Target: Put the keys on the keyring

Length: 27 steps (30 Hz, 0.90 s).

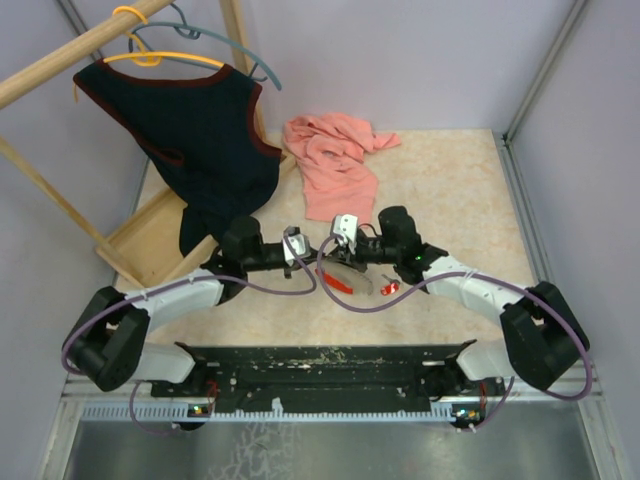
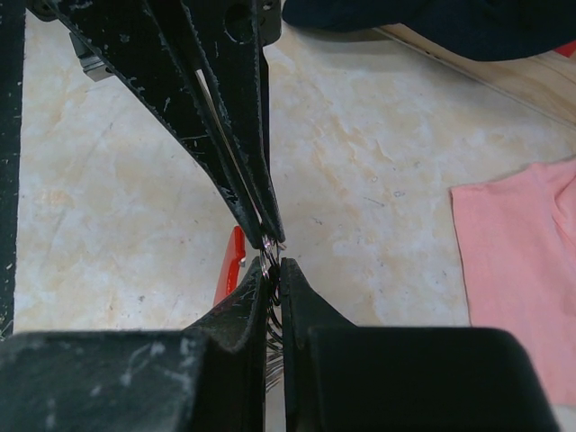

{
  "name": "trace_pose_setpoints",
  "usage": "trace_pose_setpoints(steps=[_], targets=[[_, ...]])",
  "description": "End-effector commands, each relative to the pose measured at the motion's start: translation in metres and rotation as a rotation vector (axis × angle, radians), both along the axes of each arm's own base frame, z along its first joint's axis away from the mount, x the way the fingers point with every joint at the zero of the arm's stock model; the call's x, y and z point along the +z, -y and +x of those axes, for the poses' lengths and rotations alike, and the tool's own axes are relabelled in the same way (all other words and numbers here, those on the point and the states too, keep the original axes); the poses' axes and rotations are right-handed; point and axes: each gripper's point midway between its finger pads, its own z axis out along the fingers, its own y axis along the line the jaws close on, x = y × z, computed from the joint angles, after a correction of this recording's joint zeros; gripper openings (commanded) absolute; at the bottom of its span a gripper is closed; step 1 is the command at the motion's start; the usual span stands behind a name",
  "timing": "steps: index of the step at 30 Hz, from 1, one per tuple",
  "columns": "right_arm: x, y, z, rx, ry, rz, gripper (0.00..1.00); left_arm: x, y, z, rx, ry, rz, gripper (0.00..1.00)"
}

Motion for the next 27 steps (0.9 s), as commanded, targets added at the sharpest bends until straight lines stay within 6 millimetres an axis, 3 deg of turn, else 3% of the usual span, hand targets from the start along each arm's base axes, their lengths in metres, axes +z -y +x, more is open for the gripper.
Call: trace_pose_setpoints(steps=[1, 6, 10, 16, 27], targets=[[0.045, -0.01, -0.006, 0.05, 0.103, 0.083, 0.07, 0.008, 0.0, 0.008, 0.035, 0.027, 0.0, 0.0], [0.052, 0.003, -0.013, 0.015, 0.133, 0.08, 0.28, 0.015, -0.005, 0.01, 0.074, 0.088, -0.043, 0.0], [0.068, 0.012, -0.015, -0.029, 0.18, 0.106, 0.36, 0.024, -0.009, 0.008, 0.096, 0.123, -0.093, 0.0], [0.077, 0.01, -0.01, -0.015, 0.215, 0.157, 0.34, 0.033, -0.011, -0.003, 0.089, 0.125, -0.205, 0.0], [0.053, -0.009, -0.007, 0.143, 0.198, 0.124, 0.27, 0.039, -0.01, -0.014, 0.058, 0.126, -0.278, 0.0]])
